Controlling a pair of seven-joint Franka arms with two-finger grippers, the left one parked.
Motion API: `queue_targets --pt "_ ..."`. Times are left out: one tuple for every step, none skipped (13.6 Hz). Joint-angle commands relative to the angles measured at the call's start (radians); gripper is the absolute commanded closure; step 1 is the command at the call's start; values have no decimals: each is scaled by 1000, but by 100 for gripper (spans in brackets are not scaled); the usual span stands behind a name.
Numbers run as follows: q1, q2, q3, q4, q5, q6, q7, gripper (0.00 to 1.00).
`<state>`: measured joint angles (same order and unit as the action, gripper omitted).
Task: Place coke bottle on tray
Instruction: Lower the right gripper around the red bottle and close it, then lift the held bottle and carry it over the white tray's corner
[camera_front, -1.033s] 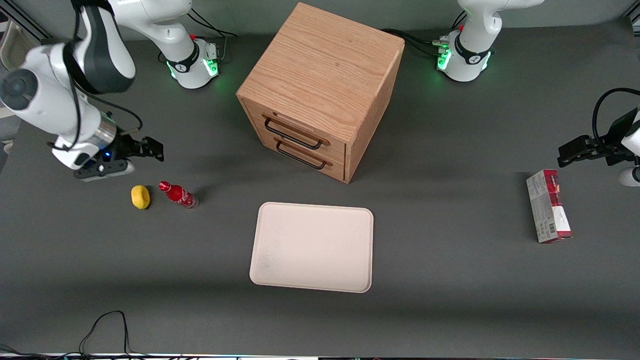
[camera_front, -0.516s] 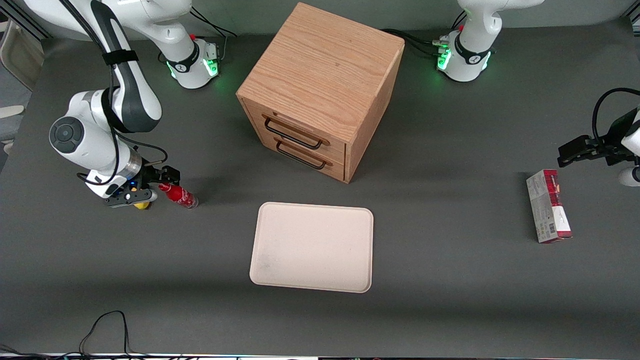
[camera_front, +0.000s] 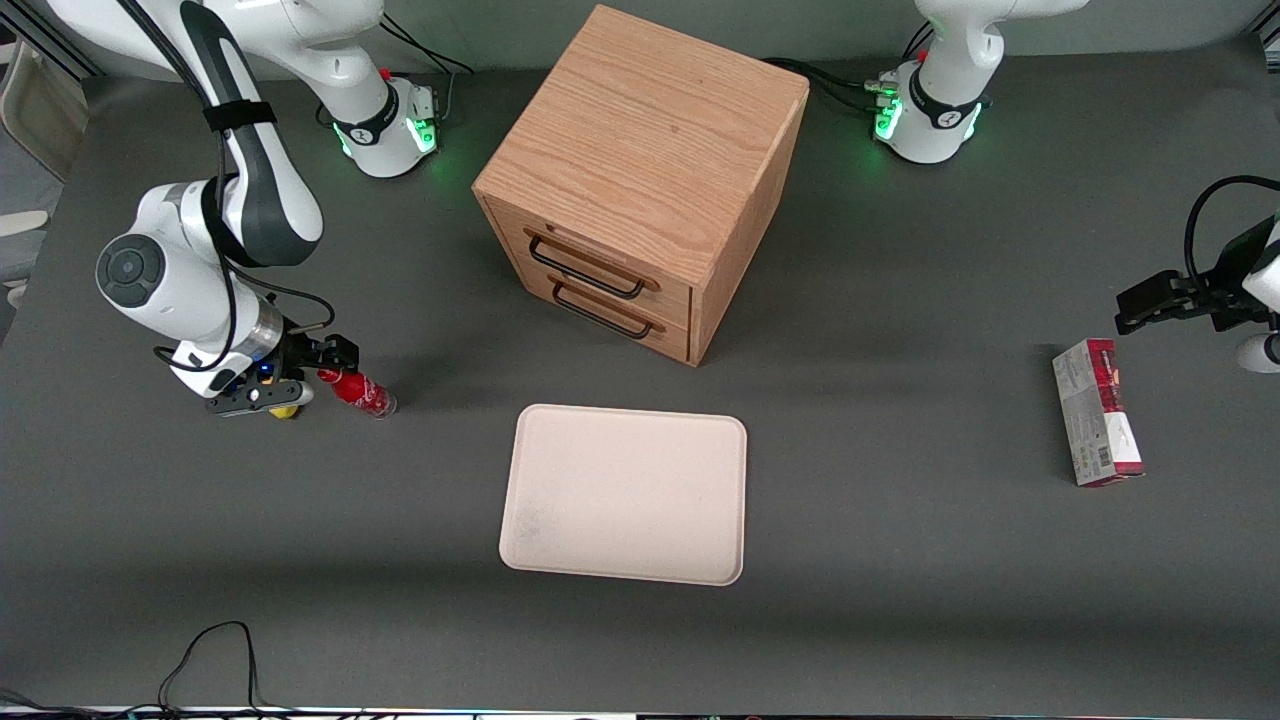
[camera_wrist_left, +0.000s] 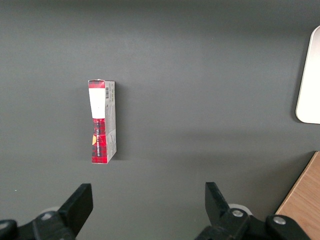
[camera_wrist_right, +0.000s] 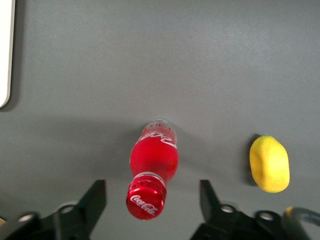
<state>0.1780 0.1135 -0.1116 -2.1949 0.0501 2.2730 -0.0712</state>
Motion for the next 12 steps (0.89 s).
queue_targets --pt "8 -5 -2 11 33 -1 24 100" --pt "8 -5 -2 9 33 -3 24 100" --pt "9 -6 0 9 33 -4 24 100" --pt "9 -8 0 11 33 -6 25 100" --pt "9 -11 1 11 33 -7 31 100" --pt "9 -14 4 18 33 -13 47 100" --pt "9 -20 4 49 33 -44 56 100" --pt "9 -21 4 105 33 -126 68 100" --pt "8 -17 4 186 33 -230 85 100" --pt "8 -6 4 275 33 -324 103 100" --pt "5 4 4 367 31 -410 126 100" --pt "5 27 4 464 31 -496 145 100"
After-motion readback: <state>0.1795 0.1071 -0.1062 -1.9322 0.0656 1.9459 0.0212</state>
